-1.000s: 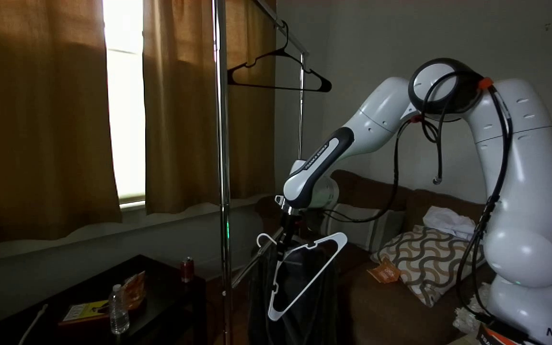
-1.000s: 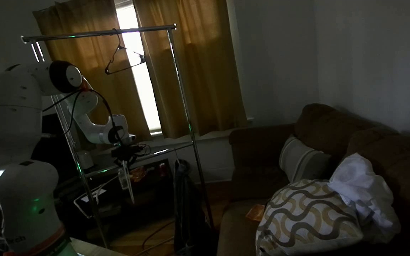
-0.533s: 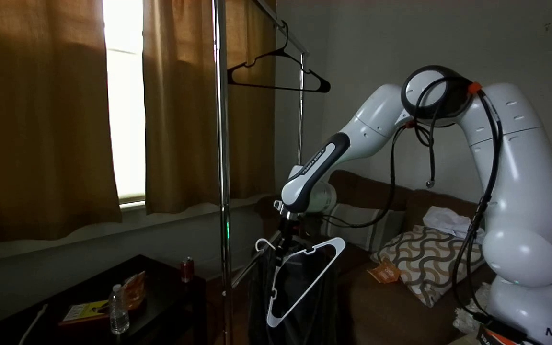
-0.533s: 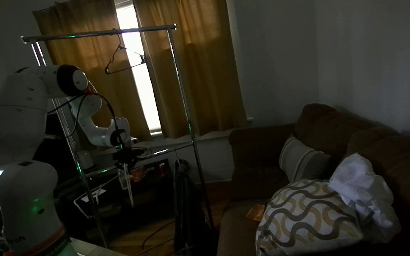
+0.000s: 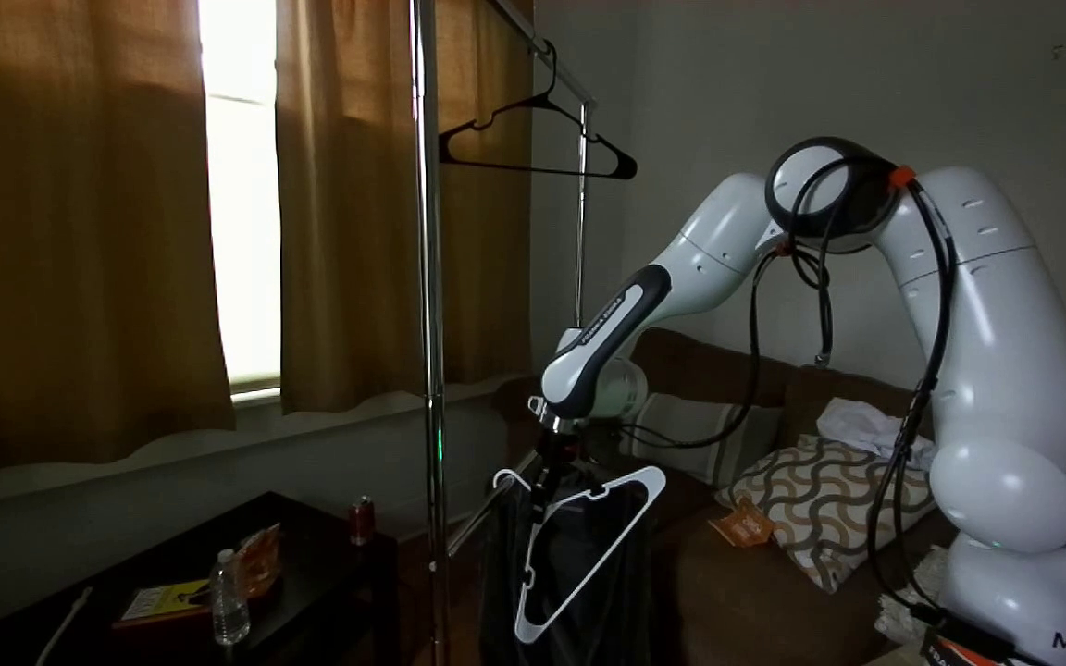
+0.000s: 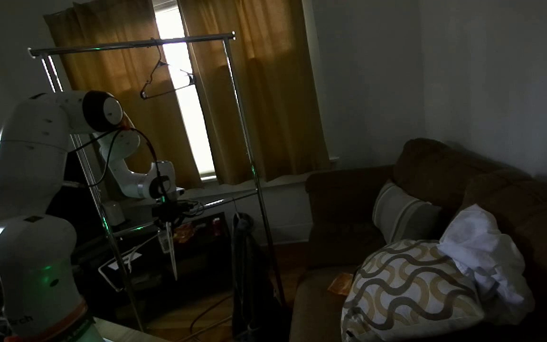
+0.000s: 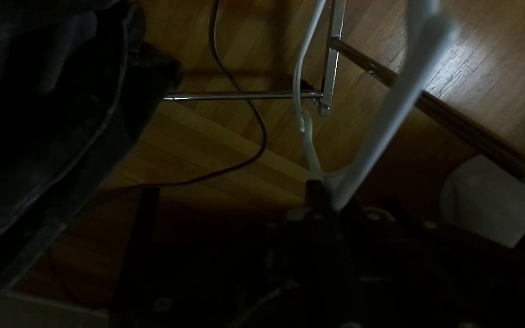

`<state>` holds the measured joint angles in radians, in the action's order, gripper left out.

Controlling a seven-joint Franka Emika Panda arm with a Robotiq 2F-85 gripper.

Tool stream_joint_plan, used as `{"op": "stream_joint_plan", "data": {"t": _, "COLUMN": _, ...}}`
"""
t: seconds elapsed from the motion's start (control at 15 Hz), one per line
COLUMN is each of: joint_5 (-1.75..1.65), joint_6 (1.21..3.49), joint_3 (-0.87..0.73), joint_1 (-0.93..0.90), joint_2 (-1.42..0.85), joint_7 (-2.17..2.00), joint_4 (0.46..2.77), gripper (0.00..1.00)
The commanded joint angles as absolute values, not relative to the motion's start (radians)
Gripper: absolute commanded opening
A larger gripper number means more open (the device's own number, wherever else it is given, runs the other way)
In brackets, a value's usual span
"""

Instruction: Hang the white and black coat hanger on the bottom railing

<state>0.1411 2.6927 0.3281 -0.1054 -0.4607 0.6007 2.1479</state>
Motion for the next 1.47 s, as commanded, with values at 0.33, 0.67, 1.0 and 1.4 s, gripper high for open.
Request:
{"op": "stream_joint_plan", "data": {"t": 0.33, "joint_5": 0.121, "joint_6": 2.675, "joint_3": 0.349, "joint_1": -0.080, "joint_2": -0.474, "joint_7": 0.587, "joint_4": 2.137, "gripper": 0.69}}
{"op": "stream_joint_plan", "data": {"t": 0.67, "joint_5": 0.127, "joint_6": 2.530, "joint_3": 0.351, "joint_1": -0.071, "joint_2": -0.418, "joint_7": 0.583, "joint_4": 2.134, "gripper": 1.00}}
{"op": "stream_joint_plan", "data": {"t": 1.0, "joint_5": 0.138, "joint_6": 2.281, "joint_3": 0.327, "joint_1": -0.076, "joint_2": -0.262, "joint_7": 0.569, "joint_4": 2.143, "gripper": 1.00}}
{"op": "stream_joint_plan", "data": {"t": 1.4, "joint_5": 0.130, "joint_6": 1.992, "joint_3": 0.280, "joint_1": -0.105, "joint_2": -0.039, "joint_7": 0.567, "joint_4": 2.114, "gripper": 1.00}}
